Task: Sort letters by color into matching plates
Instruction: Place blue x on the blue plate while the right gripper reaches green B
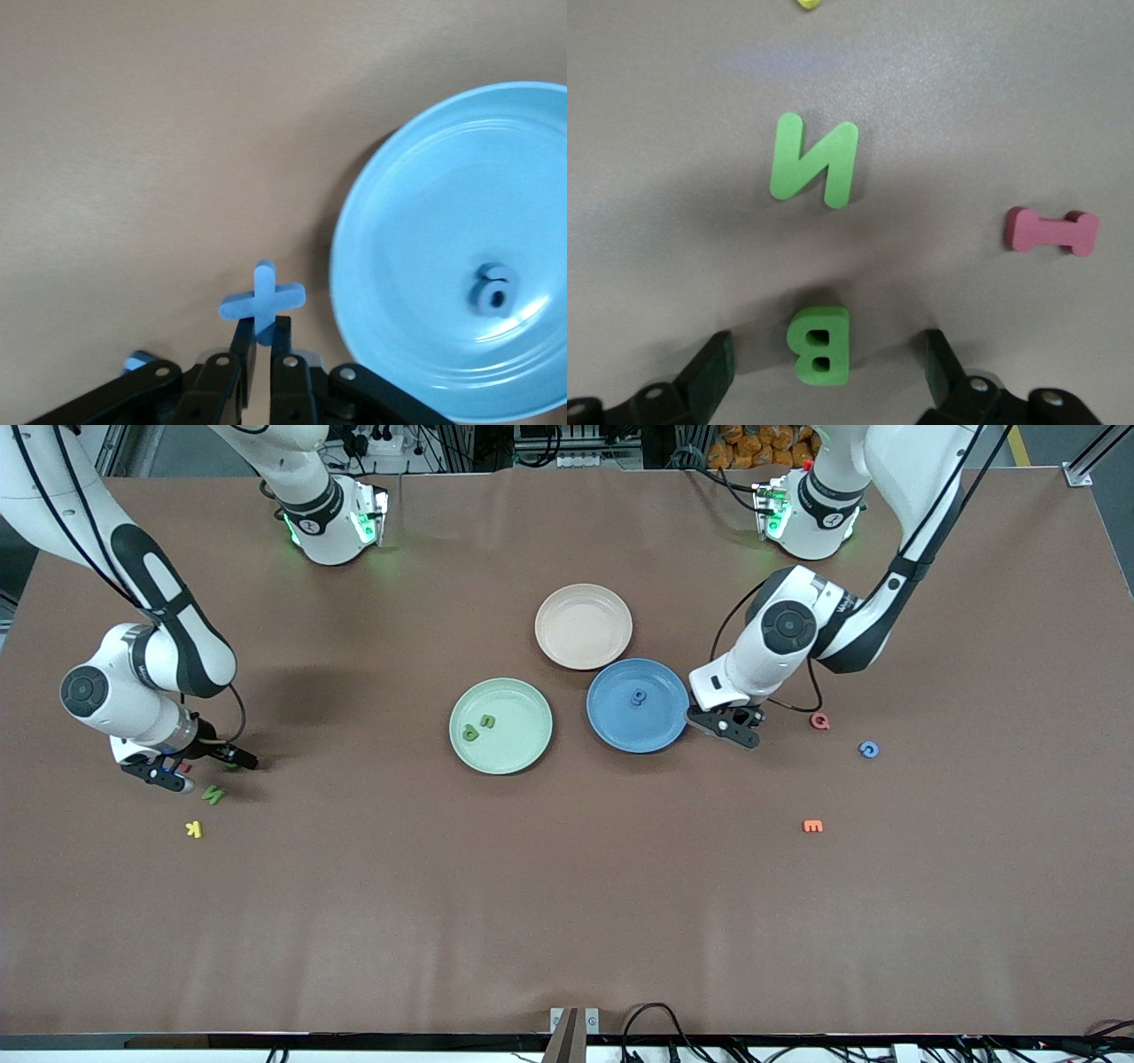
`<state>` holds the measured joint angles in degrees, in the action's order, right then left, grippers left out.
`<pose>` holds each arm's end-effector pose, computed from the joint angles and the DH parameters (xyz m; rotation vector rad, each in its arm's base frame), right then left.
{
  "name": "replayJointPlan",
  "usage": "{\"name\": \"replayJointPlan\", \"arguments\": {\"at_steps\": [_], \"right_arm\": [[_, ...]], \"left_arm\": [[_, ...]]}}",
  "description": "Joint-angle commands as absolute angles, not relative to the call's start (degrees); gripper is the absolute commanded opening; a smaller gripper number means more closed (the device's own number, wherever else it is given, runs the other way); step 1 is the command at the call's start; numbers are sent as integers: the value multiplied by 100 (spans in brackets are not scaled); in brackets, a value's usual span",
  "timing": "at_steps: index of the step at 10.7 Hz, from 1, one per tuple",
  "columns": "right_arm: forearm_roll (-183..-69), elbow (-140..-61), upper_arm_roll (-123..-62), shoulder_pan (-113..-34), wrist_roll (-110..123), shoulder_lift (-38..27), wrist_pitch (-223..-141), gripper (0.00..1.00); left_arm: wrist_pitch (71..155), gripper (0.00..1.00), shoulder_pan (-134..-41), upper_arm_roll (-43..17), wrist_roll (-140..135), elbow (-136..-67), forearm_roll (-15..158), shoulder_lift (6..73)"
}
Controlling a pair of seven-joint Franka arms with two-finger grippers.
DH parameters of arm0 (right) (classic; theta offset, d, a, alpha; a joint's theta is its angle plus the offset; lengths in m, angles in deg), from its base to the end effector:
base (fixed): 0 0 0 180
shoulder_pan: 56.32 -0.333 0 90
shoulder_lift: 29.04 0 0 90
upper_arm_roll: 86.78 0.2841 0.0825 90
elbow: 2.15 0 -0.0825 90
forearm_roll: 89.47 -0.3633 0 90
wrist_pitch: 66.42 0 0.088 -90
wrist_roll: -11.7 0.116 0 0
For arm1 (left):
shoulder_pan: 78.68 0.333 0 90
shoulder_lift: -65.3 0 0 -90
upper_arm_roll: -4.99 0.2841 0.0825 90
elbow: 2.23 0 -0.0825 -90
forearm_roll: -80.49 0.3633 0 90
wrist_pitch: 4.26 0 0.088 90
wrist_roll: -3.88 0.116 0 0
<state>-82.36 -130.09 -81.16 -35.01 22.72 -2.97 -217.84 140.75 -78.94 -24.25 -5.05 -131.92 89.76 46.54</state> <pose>0.4976 -0.1338 0.1429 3.0769 -0.5678 -0.0648 0.4451 -0.2618 0.2098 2.9968 -0.7188 -0.0472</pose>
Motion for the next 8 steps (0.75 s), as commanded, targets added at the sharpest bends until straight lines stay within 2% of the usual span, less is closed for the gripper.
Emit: {"name": "replayJointPlan", "arguments": {"at_steps": [1, 4, 8], "right_arm": [[-8156, -13179, -8010, -3374, 2348, -487, -21873, 85], [-8156, -13249, -8010, -3339, 2313, -592, -21856, 76], [-8156, -13275, -8001, -3295, 2286, -619, -21847, 40]], "left_arm": [[13971, 0, -8298, -2428, -1174, -13126, 8849, 4693], [13971, 0, -8798, -2428, -1913, -13047, 8849, 4675], [13971, 0, -9362, -2428, -2915, -12985, 8849, 4667]]}}
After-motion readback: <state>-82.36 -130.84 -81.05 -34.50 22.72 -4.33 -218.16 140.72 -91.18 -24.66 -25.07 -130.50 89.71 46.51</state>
